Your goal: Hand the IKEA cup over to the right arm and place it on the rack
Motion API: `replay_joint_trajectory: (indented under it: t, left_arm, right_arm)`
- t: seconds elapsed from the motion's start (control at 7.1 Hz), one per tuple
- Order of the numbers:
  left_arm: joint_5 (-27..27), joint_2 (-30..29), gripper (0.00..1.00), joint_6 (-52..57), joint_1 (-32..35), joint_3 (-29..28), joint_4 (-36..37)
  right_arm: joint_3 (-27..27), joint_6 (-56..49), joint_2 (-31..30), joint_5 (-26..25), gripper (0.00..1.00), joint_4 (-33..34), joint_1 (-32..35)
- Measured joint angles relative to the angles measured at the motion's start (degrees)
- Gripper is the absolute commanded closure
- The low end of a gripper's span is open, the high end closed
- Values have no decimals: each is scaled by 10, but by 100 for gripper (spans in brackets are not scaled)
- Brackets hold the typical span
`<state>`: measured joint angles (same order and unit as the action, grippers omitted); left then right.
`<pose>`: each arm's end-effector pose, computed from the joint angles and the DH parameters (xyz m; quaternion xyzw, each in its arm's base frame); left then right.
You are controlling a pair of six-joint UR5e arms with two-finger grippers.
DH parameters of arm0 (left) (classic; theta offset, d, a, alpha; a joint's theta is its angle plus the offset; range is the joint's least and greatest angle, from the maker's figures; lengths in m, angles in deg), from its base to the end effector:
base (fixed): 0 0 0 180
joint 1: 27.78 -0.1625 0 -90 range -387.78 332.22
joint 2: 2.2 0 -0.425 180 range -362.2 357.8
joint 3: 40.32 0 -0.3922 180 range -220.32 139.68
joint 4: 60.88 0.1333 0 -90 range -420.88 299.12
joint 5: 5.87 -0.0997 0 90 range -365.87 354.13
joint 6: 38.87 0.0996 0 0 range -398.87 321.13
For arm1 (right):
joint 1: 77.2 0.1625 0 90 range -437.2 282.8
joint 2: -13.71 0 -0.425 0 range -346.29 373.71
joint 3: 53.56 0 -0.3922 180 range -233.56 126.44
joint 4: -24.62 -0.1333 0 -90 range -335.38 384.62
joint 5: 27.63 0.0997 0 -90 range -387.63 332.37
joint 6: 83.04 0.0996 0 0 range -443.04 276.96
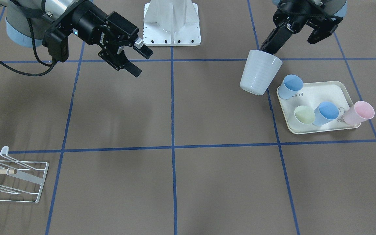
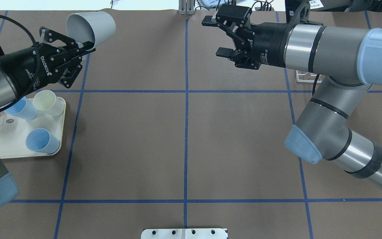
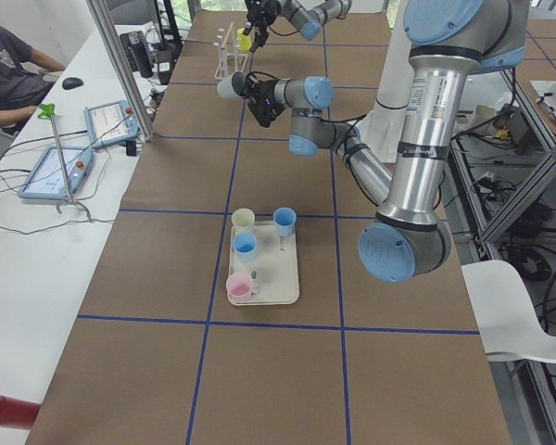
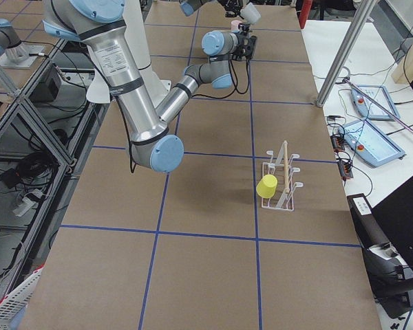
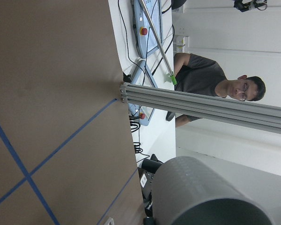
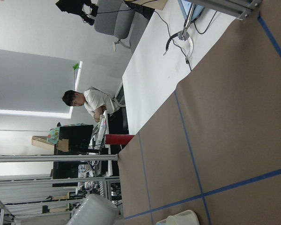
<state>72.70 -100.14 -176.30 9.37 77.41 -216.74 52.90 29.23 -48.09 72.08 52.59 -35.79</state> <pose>0.2687 -0.3956 0.2375 -0.0063 0.7733 -0.4805 0.4137 -0.3318 -0.4480 0.1377 0.0831 -0.7966 0.2561 0.5412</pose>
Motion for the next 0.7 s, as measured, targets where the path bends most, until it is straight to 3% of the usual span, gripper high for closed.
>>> replay_joint_trajectory:
  t: [0.42,0.7]
  left_arm:
    - [-85,-9,100,0,-80,-14,-76]
    - [-101,-49,100,12,-118,-18,-91]
  right_arm:
    - [-15,48,2,-20,0,-31,-12]
    - [-24,81,5,-20,0,-31,-13]
